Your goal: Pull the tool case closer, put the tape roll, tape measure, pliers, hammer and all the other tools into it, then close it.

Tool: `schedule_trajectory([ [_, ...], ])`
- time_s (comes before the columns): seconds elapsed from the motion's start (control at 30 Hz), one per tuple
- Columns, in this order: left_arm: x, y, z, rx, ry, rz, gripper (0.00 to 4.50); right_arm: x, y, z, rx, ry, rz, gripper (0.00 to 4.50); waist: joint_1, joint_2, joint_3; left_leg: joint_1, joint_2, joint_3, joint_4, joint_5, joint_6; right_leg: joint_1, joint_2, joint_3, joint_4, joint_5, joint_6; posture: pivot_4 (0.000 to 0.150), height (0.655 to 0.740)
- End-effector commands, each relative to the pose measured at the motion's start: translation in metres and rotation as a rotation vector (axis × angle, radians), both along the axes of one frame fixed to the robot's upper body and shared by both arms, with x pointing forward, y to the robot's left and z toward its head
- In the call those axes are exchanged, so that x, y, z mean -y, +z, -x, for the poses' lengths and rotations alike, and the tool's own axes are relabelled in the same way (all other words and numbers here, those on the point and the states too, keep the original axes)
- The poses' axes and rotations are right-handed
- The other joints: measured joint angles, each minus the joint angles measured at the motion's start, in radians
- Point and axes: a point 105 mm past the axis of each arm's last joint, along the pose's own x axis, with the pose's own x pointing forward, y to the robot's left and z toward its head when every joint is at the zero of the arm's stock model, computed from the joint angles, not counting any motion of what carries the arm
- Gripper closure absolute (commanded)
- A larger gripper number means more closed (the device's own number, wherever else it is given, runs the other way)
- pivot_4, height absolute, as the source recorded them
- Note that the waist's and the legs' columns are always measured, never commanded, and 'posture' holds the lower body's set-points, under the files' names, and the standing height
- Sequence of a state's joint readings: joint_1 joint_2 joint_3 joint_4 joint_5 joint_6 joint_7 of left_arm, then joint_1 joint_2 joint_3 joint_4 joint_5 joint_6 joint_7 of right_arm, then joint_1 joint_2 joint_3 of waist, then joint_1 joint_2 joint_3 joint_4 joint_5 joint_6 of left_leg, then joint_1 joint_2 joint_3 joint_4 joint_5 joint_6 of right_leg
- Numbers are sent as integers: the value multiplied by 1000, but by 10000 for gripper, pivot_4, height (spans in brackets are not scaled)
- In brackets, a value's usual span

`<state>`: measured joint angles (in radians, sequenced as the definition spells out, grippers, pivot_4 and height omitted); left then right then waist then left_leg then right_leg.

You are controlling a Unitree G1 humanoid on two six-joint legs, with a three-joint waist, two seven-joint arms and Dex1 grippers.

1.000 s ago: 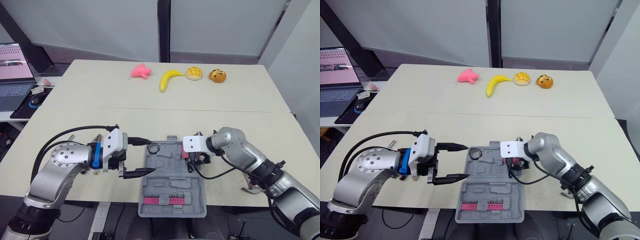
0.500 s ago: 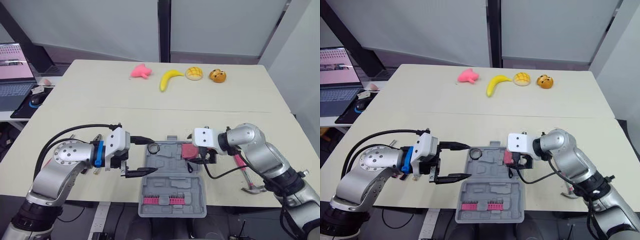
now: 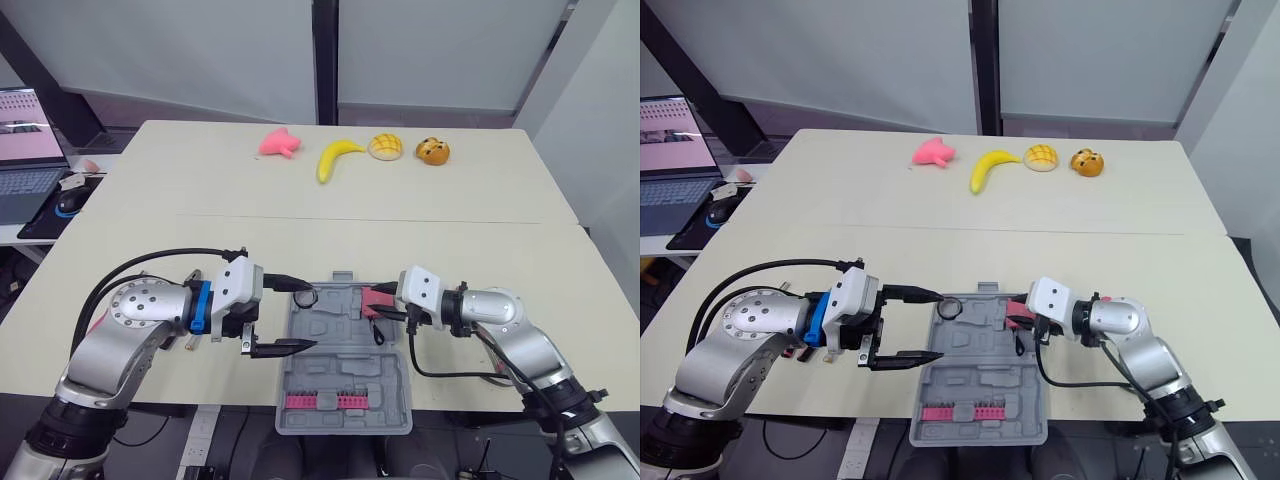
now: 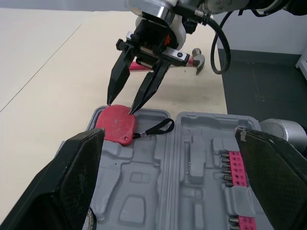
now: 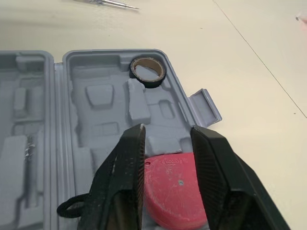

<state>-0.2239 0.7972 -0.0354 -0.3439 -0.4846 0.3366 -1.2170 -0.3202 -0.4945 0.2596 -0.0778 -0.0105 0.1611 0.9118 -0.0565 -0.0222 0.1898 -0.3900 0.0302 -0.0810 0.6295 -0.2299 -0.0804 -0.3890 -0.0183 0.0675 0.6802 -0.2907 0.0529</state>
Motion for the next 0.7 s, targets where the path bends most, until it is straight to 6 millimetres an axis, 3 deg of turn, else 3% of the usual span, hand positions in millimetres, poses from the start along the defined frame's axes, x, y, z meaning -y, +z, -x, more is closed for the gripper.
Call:
schedule_trajectory([
  [0.03, 2, 5, 0, 28, -22, -7, 0, -2, 1, -2, 39, 3, -12, 30110, 0, 0, 0, 0, 0, 0, 0, 0, 0, 0, 0, 0, 0, 0, 0, 1500, 7400],
  [0.27, 5, 5, -2, 33, -32, -9, 0, 3, -30, -18, -23, -81, -35, 30110, 0, 0, 0, 0, 0, 0, 0, 0, 0, 0, 0, 0, 0, 0, 0, 1500, 7400],
  [0.37, 6, 4, -2, 33, -38, -11, 0, 12, -52, -24, -96, -131, -20, 30110, -1, 0, 0, 1, 0, 1, 0, 0, 0, 0, 0, 1, 0, 0, 0, 1500, 7400],
  [0.53, 5, 3, -2, 32, -34, -14, 0, 20, -77, -24, -245, -182, -41, 30110, -1, -1, 0, 3, 0, 0, 0, 0, 0, 2, 0, 1, 0, 0, 0, 1500, 7400],
  [0.7, 3, 3, -2, 30, -23, -15, 0, 20, -83, -22, -289, -184, -51, 30110, -1, -1, -1, 7, 0, 1, 0, 0, 0, 6, 0, 1, 0, 0, 0, 1500, 7400],
])
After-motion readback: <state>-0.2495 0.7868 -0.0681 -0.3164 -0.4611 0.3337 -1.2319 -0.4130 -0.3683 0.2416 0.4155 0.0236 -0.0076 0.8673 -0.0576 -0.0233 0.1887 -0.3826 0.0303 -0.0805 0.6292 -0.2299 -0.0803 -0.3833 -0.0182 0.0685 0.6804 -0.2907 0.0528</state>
